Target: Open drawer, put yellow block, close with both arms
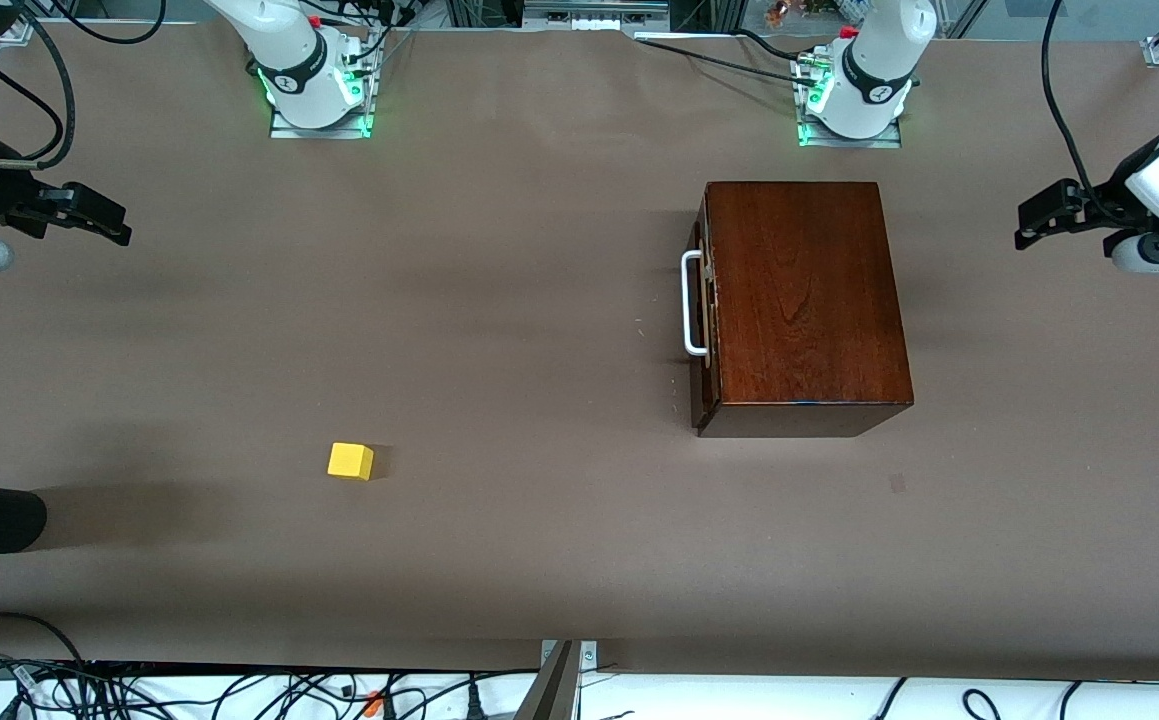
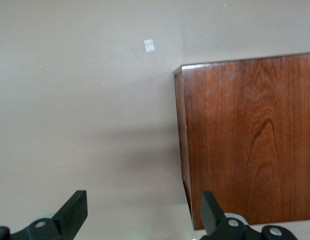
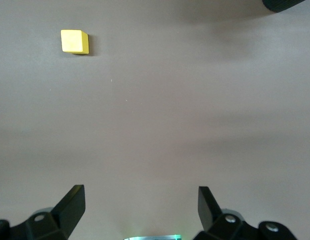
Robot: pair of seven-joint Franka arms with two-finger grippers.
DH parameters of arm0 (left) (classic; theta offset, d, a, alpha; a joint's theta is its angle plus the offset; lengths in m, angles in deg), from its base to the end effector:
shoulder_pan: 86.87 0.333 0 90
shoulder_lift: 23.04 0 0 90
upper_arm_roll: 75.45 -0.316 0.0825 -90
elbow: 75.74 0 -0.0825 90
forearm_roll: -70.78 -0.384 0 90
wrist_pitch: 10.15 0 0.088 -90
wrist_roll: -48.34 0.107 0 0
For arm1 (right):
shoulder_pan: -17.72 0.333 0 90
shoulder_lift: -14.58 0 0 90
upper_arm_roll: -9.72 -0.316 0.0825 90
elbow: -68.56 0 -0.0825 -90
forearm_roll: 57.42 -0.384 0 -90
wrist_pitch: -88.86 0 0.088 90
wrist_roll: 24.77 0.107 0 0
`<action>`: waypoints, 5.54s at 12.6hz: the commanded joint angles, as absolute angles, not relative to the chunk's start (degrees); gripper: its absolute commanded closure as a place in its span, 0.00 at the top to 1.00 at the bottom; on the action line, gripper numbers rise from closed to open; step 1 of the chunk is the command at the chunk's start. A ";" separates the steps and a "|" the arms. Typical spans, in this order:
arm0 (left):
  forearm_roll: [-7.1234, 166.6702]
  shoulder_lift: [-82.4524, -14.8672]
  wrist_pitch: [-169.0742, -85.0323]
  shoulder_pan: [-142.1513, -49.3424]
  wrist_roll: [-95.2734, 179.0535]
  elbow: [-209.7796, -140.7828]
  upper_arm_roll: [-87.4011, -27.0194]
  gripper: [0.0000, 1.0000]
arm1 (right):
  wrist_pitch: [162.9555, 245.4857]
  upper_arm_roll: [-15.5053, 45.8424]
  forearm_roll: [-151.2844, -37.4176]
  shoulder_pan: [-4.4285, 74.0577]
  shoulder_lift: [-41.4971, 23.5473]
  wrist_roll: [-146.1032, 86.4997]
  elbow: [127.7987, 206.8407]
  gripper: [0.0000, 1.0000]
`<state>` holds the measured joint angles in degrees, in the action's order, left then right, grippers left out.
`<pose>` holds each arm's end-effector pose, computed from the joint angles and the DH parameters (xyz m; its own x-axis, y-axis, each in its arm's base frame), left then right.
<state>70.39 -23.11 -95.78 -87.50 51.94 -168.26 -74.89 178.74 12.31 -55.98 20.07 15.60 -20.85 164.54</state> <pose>0.5445 -0.0105 0.5971 0.9891 -0.0828 -0.1214 -0.0833 -0.9965 0.0008 0.5447 -0.0052 0.5851 0.9936 -0.0725 -0.0867 -0.0701 -0.9971 0.0302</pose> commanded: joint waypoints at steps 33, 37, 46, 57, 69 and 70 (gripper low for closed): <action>45.73 -49.05 -130.02 -107.53 0.97 -181.91 -49.78 1.00 | 177.54 12.62 -56.71 20.27 15.28 -21.34 163.66 1.00; 45.73 -49.75 -134.42 -107.35 0.88 -183.15 -49.87 1.00 | 177.46 12.62 -56.71 20.27 15.28 -21.34 163.66 1.00; 44.43 -52.48 -139.96 -107.96 -1.84 -182.88 -50.05 1.00 | 177.63 12.62 -56.71 20.27 15.19 -21.34 163.66 1.00; 38.79 -53.89 -142.42 -108.14 -5.36 -182.71 -49.87 1.00 | 177.72 12.71 -56.54 20.27 15.10 -21.34 163.66 1.00; 39.76 -60.29 -143.04 -113.14 -7.91 -171.74 -49.70 1.00 | 177.89 12.97 -56.89 20.18 15.10 -21.26 163.48 1.00; 39.76 -61.26 -143.04 -113.59 -7.91 -170.33 -49.70 1.00 | 177.98 12.97 -56.80 20.18 15.10 -21.25 163.40 1.00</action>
